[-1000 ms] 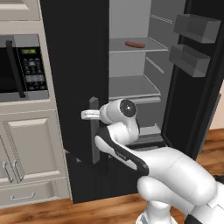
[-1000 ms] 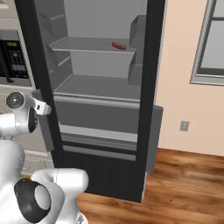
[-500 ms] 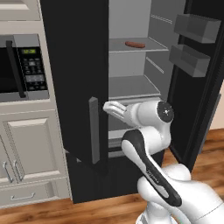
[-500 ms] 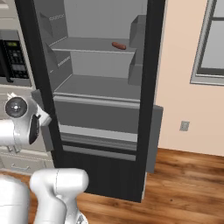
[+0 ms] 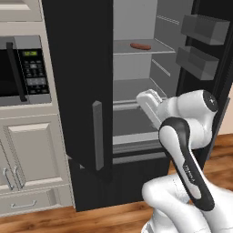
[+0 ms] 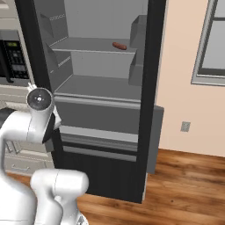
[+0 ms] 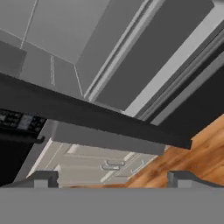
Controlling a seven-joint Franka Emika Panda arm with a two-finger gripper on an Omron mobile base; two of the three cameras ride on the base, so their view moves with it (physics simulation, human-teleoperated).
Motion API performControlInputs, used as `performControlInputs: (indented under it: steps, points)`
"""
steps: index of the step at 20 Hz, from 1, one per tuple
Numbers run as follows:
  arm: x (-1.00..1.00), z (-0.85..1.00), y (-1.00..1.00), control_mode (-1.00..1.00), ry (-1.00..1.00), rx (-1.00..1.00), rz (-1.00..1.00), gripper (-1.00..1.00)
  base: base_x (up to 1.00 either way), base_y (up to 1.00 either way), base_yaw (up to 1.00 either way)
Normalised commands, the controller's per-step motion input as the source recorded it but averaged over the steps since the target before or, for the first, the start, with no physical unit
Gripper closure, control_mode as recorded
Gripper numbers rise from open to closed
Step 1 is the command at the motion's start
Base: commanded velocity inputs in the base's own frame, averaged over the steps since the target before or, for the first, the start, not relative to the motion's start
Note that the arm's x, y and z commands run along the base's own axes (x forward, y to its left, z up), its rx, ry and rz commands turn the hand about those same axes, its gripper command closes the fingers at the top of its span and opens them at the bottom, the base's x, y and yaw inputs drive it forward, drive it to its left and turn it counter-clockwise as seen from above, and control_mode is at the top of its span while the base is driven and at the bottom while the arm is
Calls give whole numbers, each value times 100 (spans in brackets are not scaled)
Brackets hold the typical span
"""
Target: Move the hot dog bun to the plate on the dining table and place the condiment next to that plate. Then navigate to the fridge and take the sausage and place it on the plate as well.
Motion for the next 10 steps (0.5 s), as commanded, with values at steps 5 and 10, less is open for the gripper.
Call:
performControlInputs:
  steps: [5,10]
  points:
    - [54,-6,-23,-100,13,8,2,-100,0,0,0]
    - [86,-23,0,-100,1,4,7,-100,0,0,0]
